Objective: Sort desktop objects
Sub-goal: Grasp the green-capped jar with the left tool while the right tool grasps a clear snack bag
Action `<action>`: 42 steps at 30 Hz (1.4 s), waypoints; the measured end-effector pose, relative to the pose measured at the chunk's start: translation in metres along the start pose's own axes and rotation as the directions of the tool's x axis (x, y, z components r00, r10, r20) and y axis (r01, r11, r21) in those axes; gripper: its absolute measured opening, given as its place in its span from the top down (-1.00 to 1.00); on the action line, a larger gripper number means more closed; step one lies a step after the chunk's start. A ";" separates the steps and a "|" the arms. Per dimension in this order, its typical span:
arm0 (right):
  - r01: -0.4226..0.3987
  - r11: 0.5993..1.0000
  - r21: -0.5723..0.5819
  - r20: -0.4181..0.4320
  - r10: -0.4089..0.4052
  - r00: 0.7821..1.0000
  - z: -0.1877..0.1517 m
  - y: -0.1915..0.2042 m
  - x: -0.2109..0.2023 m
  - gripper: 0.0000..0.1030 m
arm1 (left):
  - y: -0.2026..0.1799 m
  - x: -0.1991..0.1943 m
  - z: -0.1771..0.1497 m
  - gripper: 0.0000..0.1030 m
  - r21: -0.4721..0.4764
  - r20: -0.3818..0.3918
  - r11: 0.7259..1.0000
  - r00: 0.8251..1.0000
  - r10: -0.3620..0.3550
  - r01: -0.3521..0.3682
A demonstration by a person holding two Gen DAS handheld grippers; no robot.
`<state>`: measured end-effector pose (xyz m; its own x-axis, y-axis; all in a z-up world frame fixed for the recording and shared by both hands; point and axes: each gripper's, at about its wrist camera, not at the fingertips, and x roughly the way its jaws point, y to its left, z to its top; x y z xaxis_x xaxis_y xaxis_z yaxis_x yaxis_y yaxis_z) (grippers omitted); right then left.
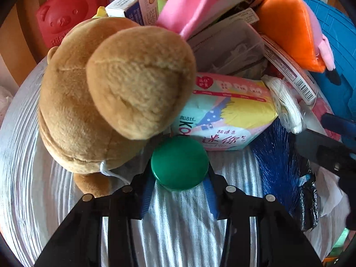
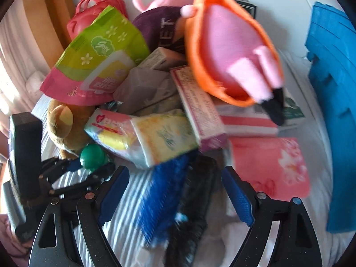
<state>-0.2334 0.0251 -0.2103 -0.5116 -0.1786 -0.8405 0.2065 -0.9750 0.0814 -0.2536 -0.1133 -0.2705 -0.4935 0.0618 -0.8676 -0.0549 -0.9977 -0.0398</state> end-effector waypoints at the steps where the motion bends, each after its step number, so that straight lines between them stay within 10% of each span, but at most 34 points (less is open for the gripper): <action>1: 0.005 1.000 -0.005 0.000 -0.005 1.000 0.002 0.002 0.004 -0.62 | 0.000 0.000 0.000 0.22 0.005 0.003 1.000 1.000 0.005 -0.005; 8: -0.013 1.000 -0.023 0.000 0.013 1.000 0.011 0.010 0.020 0.59 | -0.001 -0.012 0.000 0.22 0.013 0.025 1.000 0.999 0.019 -0.020; 14: -0.046 0.998 -0.033 0.039 0.047 0.998 0.002 0.012 -0.005 0.94 | -0.007 -0.036 -0.004 0.22 0.015 0.063 1.000 0.998 0.027 -0.028; 24: -0.089 0.996 -0.028 0.055 0.091 0.994 -0.008 0.005 -0.043 0.86 | -0.022 -0.080 -0.016 0.22 0.034 0.132 0.999 0.991 0.023 -0.028; 25: -0.077 0.997 -0.016 0.046 0.077 0.996 -0.008 0.005 -0.039 0.75 | -0.022 -0.079 -0.015 0.22 0.038 0.129 0.999 0.991 0.031 -0.036; 27: -0.083 0.996 0.022 0.028 0.082 0.996 -0.007 0.003 -0.028 -0.21 | -0.022 -0.075 -0.017 0.22 0.042 0.128 0.998 0.991 0.039 -0.045; 29: -0.098 0.993 0.070 0.025 0.097 0.995 -0.005 0.001 -0.020 -0.52 | -0.020 -0.065 -0.012 0.22 0.044 0.113 0.998 0.993 0.043 -0.048; 40: -0.037 0.972 0.234 0.057 0.024 0.998 0.025 -0.017 0.032 -0.34 | -0.018 -0.034 0.016 0.22 0.063 0.120 0.998 0.993 0.009 -0.017; 42: -0.058 0.964 0.258 0.052 0.046 0.998 0.026 -0.021 0.035 0.31 | -0.021 -0.036 0.016 0.22 0.069 0.121 0.998 0.993 -0.004 -0.005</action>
<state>-0.2777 0.0359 -0.2275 -0.5444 -0.2300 -0.8067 0.0134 -0.9640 0.2657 -0.2486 -0.0943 -0.2302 -0.5949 0.0683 -0.8009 -0.1125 -0.9937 -0.0011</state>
